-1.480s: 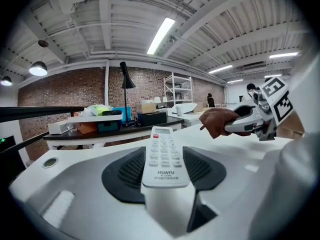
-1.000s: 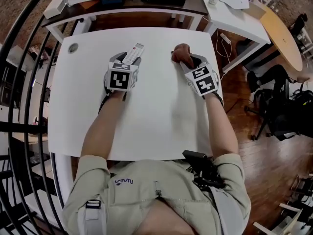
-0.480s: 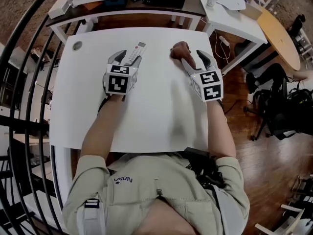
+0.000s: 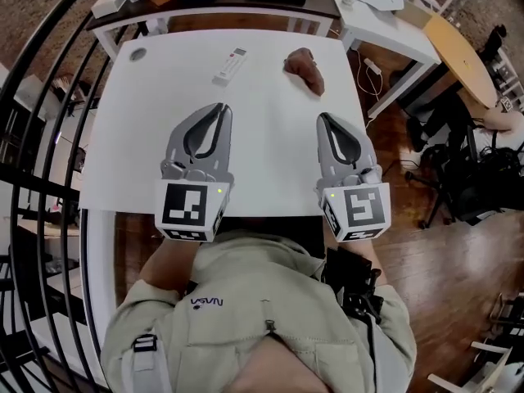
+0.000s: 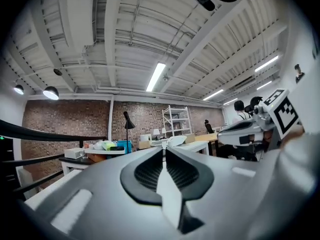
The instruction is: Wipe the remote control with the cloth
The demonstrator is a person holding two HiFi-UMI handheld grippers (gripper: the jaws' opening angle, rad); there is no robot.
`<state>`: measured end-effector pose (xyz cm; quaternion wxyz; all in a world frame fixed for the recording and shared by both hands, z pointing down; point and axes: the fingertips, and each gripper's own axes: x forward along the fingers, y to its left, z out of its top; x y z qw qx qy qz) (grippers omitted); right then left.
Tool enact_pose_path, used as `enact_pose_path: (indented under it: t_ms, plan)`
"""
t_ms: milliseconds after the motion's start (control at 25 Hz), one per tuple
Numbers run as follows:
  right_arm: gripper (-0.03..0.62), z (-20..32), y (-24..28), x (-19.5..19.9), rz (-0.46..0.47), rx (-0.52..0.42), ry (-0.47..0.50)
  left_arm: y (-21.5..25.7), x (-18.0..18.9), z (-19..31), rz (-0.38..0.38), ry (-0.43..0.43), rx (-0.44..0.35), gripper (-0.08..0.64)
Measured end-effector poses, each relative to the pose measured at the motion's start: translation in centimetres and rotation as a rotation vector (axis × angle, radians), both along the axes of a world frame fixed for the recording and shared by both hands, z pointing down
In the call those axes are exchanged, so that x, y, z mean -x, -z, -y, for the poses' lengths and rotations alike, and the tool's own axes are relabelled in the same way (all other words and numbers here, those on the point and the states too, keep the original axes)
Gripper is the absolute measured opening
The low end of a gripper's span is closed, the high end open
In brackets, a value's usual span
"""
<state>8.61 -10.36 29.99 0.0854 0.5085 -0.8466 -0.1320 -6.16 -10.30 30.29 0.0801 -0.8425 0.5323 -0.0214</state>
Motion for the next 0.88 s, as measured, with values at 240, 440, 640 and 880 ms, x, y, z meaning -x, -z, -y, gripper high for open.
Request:
enact_pose_path:
  t_ms: [240,440,640,880]
  plan:
    - [0.005,-3.7,-2.0,-0.7,0.074,-0.001,0.028,-1.5,-2.1,-4.4,-0.092,0.010,0.002,0.005]
    - [0.005,-5.7,-4.2,0.9,0.097,0.002,0.155,-3.8,-3.5,-5.4,-0.074,-0.011,0.008,0.005]
    - [0.003,-6.2,-5.4,1.2,0.096,0.033,0.194,-4.9,-3.2,-5.7,-0.072,0.000,0.013,0.005]
    - [0.002,-7.5,-4.9,3.4,0.084,0.014,0.258,-5.3,-3.0,-5.9,-0.080,0.005,0.018,0.005]
